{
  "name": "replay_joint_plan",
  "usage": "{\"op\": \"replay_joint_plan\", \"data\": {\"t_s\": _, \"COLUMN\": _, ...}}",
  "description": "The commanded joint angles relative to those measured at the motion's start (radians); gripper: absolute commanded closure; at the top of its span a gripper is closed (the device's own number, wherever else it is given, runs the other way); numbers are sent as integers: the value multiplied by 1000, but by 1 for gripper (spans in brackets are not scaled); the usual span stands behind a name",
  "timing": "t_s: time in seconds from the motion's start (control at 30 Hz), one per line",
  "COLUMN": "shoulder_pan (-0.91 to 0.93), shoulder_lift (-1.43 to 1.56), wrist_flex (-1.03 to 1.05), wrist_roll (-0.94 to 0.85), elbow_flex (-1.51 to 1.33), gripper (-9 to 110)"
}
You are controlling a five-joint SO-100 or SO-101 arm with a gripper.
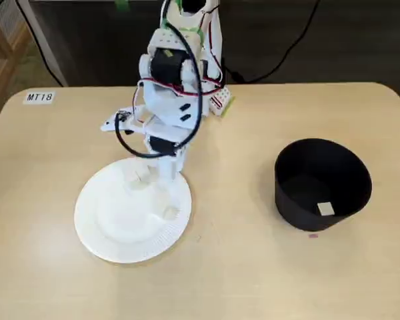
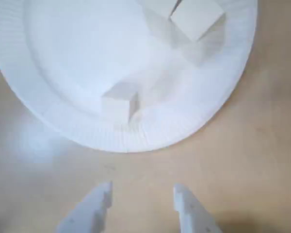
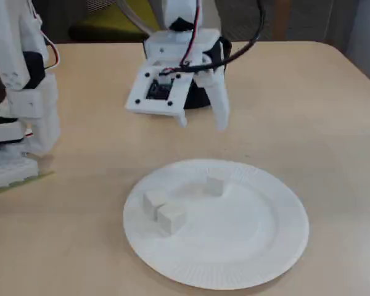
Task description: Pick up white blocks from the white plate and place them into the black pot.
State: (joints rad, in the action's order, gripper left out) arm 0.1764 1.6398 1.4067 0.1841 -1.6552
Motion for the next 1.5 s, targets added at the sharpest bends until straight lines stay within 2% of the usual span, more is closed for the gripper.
{"op": "replay_joint_plan", "data": {"t_s": 0.0, "shoulder_pan": 15, "shoulder_lift": -41, "wrist_flex": -32, "wrist_roll": 9, "elbow_flex": 14, "gripper": 72}}
{"op": "replay_joint_plan", "data": {"t_s": 0.5, "shoulder_pan": 92, "shoulder_lift": -156, "wrist_flex": -207, "wrist_roll": -46, "elbow_flex": 17, "gripper": 67}}
{"op": "replay_joint_plan", "data": {"t_s": 1.1, "shoulder_pan": 115, "shoulder_lift": -284, "wrist_flex": -351, "wrist_roll": -54, "elbow_flex": 20, "gripper": 71}}
{"op": "replay_joint_plan", "data": {"t_s": 1.33, "shoulder_pan": 115, "shoulder_lift": -308, "wrist_flex": -417, "wrist_roll": -55, "elbow_flex": 20, "gripper": 76}}
{"op": "replay_joint_plan", "data": {"t_s": 1.47, "shoulder_pan": 121, "shoulder_lift": -313, "wrist_flex": -446, "wrist_roll": -43, "elbow_flex": 20, "gripper": 91}}
